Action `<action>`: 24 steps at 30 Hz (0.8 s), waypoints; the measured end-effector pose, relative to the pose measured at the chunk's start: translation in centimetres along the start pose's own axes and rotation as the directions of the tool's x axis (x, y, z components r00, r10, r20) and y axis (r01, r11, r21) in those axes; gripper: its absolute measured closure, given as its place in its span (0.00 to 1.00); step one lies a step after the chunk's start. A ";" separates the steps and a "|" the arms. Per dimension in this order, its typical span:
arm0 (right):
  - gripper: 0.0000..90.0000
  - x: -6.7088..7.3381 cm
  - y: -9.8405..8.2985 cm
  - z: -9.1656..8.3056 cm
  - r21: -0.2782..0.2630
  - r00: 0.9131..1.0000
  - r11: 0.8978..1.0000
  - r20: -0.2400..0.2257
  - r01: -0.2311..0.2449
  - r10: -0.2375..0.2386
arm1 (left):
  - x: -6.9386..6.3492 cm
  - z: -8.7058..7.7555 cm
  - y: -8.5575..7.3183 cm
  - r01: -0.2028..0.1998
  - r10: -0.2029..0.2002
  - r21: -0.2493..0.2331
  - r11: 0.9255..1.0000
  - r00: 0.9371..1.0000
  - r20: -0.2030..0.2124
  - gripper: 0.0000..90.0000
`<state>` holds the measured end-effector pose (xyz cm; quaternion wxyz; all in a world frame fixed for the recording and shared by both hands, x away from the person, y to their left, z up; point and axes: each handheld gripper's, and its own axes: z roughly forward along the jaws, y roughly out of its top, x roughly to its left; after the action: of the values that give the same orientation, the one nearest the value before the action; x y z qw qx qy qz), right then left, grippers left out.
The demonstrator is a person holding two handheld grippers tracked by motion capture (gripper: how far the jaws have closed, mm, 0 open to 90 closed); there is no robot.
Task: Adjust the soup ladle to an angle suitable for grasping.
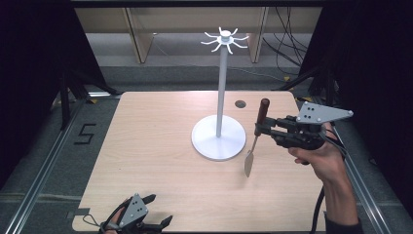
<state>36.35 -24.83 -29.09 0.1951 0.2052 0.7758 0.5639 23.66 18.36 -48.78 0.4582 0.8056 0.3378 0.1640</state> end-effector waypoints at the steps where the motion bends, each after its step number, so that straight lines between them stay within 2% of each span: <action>1: 0.82 -0.1 0.0 0.1 -0.010 1.000 1.000 0.014 0.001 -0.001 | 0.0 0.0 0.0 -0.009 0.009 -0.002 1.000 1.000 -0.005 0.17; 2: 0.82 -0.2 0.1 0.2 -0.003 1.000 1.000 -0.002 -0.006 0.006 | 0.1 0.0 0.1 -0.027 0.027 -0.001 1.000 1.000 -0.002 0.17; 3: 0.82 -0.1 0.2 0.3 0.000 1.000 1.000 0.007 -0.013 0.013 | 0.0 0.0 0.0 0.001 -0.001 0.000 1.000 1.000 0.000 0.17; 4: 0.82 -0.3 0.2 0.4 -0.006 1.000 1.000 0.015 0.010 -0.009 | 0.0 0.0 0.0 0.004 -0.004 0.000 1.000 1.000 0.001 0.16; 7: 0.82 -0.6 0.6 1.0 -0.009 1.000 1.000 0.024 -0.009 0.009 | 0.1 -0.1 0.1 -0.027 0.027 0.000 1.000 1.000 -0.009 0.17; 8: 0.82 -0.6 0.8 1.2 -0.012 0.999 1.000 0.030 -0.012 0.012 | 0.0 0.0 0.0 0.003 -0.003 -0.002 1.000 1.000 -0.008 0.17; 9: 0.82 -0.6 1.0 1.3 -0.008 0.999 1.000 0.035 -0.022 0.022 | 0.0 0.0 0.0 0.000 0.000 -0.001 1.000 1.000 -0.006 0.16; 11: 0.82 -1.0 1.6 1.6 -0.017 0.998 1.000 0.053 -0.021 0.022 | 0.0 0.0 0.0 -0.001 0.001 -0.004 1.000 1.000 -0.007 0.16; 12: 0.82 -1.2 1.9 1.8 -0.024 0.997 1.000 0.082 -0.014 0.016 | 0.1 -0.1 0.1 -0.026 0.026 -0.001 1.000 1.000 -0.009 0.17; 13: 0.82 -1.3 2.2 1.9 -0.022 0.996 1.000 0.090 -0.017 0.019 | -0.1 0.0 0.0 0.008 -0.008 -0.005 1.000 1.000 -0.006 0.17; 14: 0.82 -1.5 2.5 2.0 -0.016 0.994 1.000 0.112 -0.008 0.010 | -0.1 0.0 0.0 0.002 -0.002 -0.001 1.000 1.000 -0.008 0.17; 16: 0.82 -1.9 3.1 2.2 -0.016 0.992 1.000 0.128 -0.013 0.015 | 0.0 0.0 0.0 0.003 -0.003 -0.010 1.000 1.000 -0.006 0.16; 17: 0.82 -2.1 3.4 2.3 -0.020 0.991 1.000 0.131 -0.015 0.017 | 0.1 0.0 0.0 -0.015 0.015 -0.011 1.000 1.000 -0.005 0.16; 18: 0.82 -2.0 3.6 2.3 -0.019 0.990 0.999 0.131 -0.049 0.052 | 0.1 -0.1 0.1 -0.024 0.024 -0.001 1.000 1.000 -0.008 0.16; 19: 0.82 -2.3 3.9 2.5 -0.018 0.990 0.999 0.135 -0.039 0.041 | -0.1 0.0 0.0 0.005 -0.005 -0.002 1.000 1.000 -0.008 0.16; 21: 0.82 -2.6 4.3 2.7 -0.019 0.989 0.999 0.143 -0.046 0.048 | 0.0 0.0 0.0 0.004 -0.004 -0.004 1.000 1.000 -0.005 0.16; 23: 0.82 -2.9 4.5 2.8 -0.017 0.988 0.999 0.145 -0.051 0.053 | 0.2 -0.1 0.1 -0.027 0.027 -0.002 1.000 1.000 -0.008 0.16; 24: 0.82 -3.1 4.7 2.9 -0.021 0.986 0.999 0.158 -0.047 0.049 | -0.1 0.0 0.0 0.007 -0.007 -0.006 1.000 1.000 -0.004 0.16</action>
<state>40.94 -22.91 -25.19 0.2443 0.2663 0.7477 0.5571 23.57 18.33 -48.75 0.4605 0.8026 0.3413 0.1651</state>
